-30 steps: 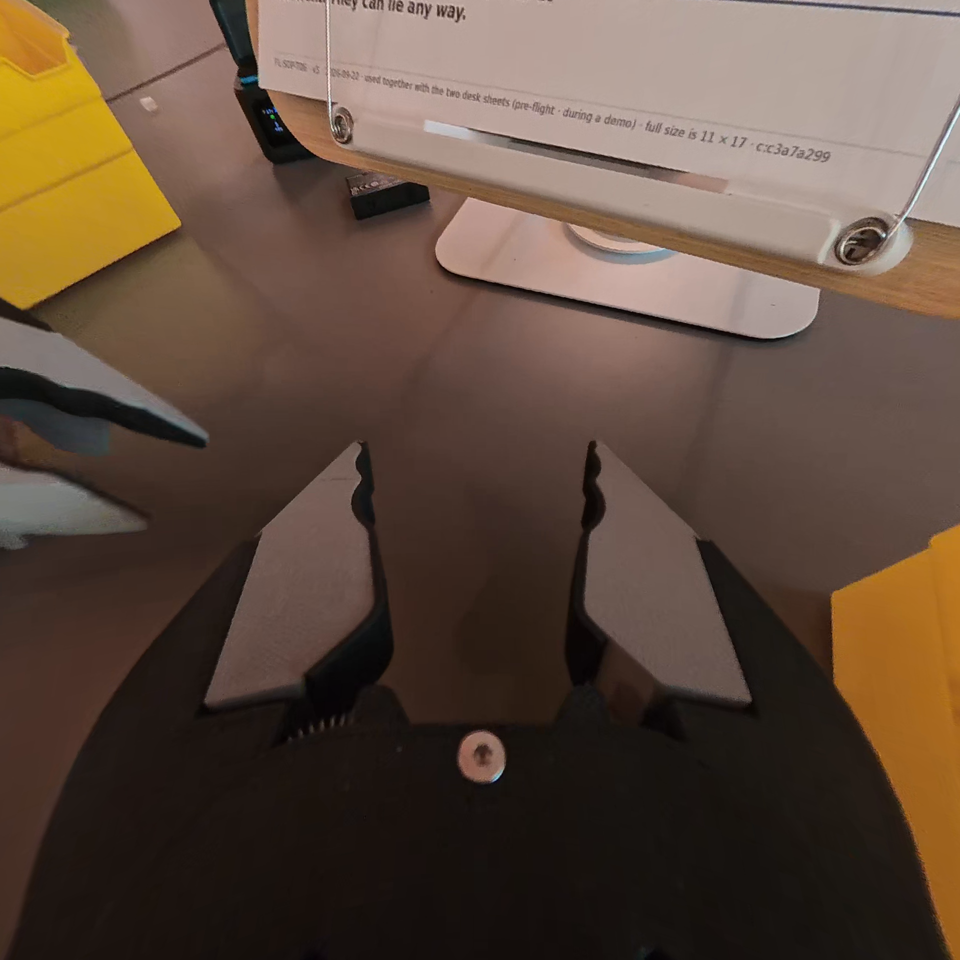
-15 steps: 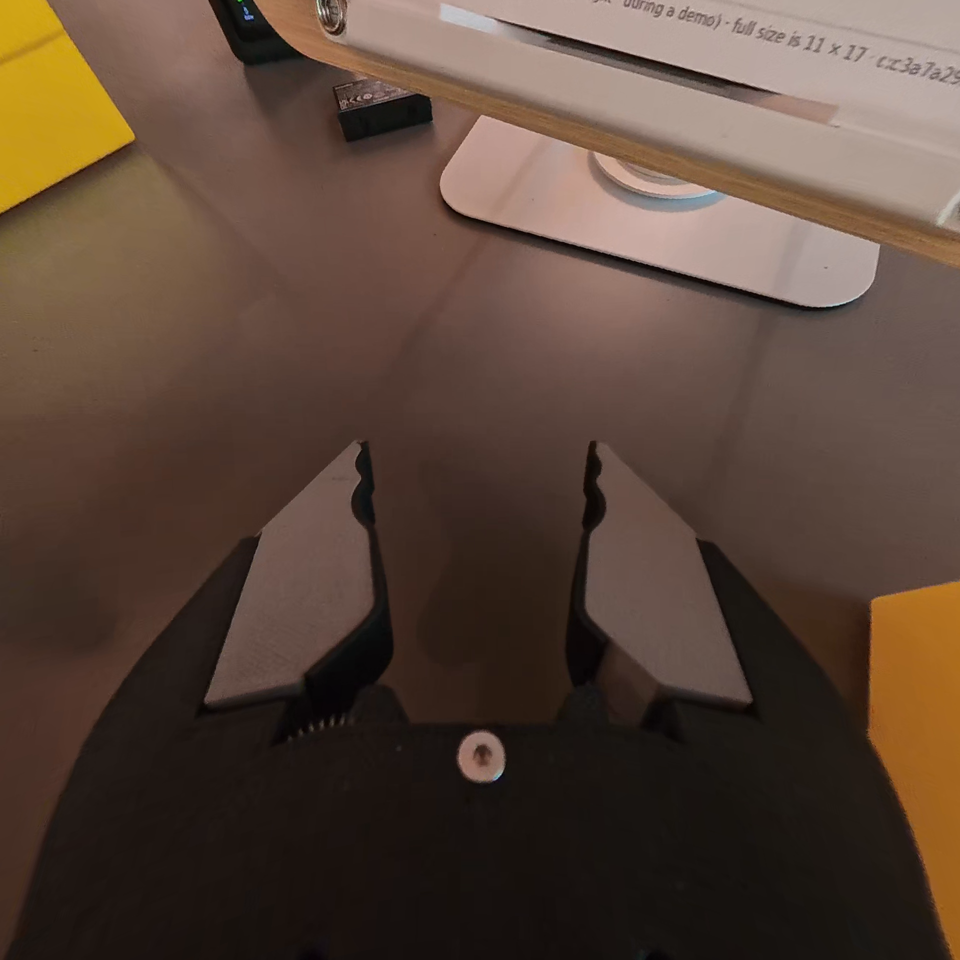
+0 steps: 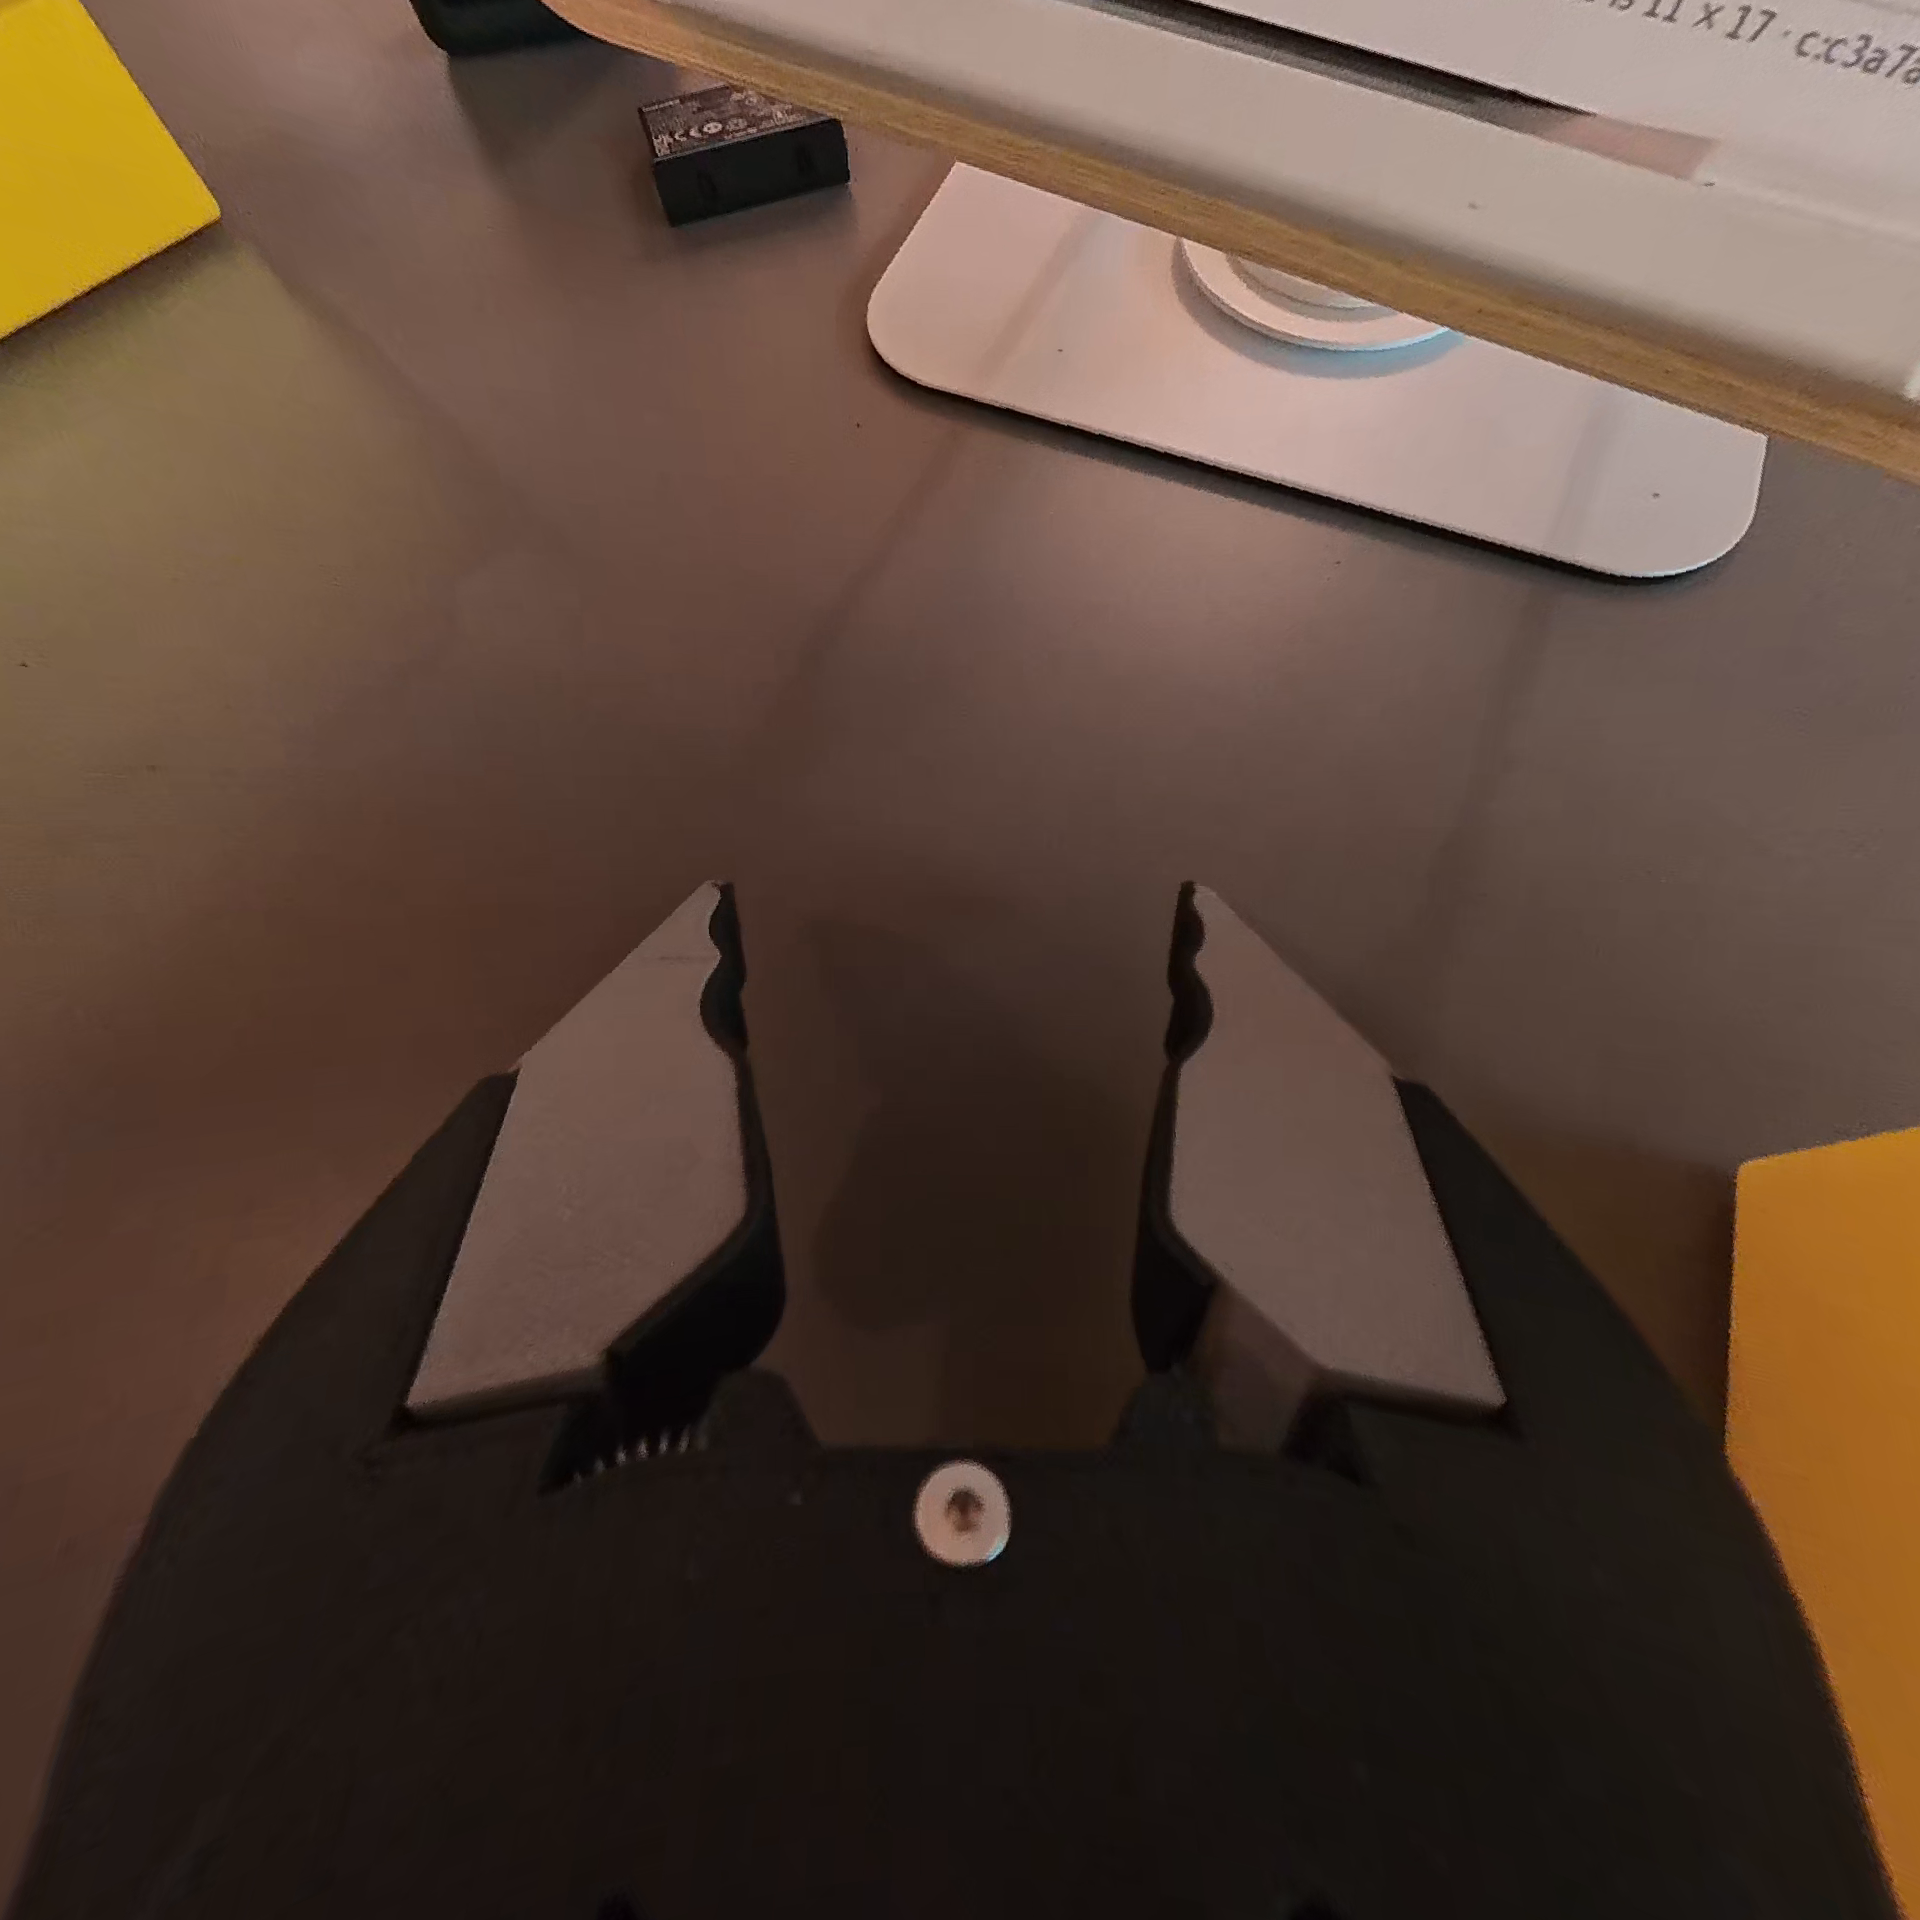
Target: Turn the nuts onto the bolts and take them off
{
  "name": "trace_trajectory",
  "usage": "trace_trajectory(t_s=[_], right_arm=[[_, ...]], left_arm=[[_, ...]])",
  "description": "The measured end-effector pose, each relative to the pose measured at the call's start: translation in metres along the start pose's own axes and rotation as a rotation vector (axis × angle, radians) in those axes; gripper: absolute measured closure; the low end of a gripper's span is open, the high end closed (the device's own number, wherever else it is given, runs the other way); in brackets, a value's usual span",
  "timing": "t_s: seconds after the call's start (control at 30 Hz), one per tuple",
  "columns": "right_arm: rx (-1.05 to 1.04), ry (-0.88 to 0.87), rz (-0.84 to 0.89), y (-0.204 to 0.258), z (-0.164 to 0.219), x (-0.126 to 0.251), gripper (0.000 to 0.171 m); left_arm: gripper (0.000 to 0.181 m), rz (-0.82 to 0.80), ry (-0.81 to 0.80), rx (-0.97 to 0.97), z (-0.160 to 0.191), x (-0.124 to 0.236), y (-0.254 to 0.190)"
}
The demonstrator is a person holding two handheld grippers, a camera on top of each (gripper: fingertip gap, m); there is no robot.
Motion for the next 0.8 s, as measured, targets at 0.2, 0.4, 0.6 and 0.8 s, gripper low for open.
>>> trace_trajectory(t_s=[0.2, 0.4, 0.6, 0.8], right_arm=[[0.015, 0.017, 0.01, 0.001, 0.001, -0.002, 0.092], [0.005, 0.041, 0.001, 0.001, 0.002, -0.005, 0.092], [-0.005, 0.061, -0.013, 0.0, 0.003, -0.006, 0.092], [0.013, 0.078, -0.014, 0.002, 0.004, -0.008, 0.093]], left_arm=[[0.136, -0.113, 0.083, 0.083, 0.022, 0.021, 0.047], [0.141, -0.298, 0.219, 0.147, 0.04, 0.024, 0.106], [0.142, -0.226, 0.422, 0.206, 0.066, -0.007, 0.131], [0.144, -0.25, 0.685, 0.237, 0.101, -0.023, 0.154]])
Point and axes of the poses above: each gripper's, where its closed fingertips meet, x back along the fingers, z out of its underside, y = z × x across the jaws, the point moved 8 cm from there along x, back along the fingers, and after that the axes turned 1 degree about y, right-handed, at the moved point
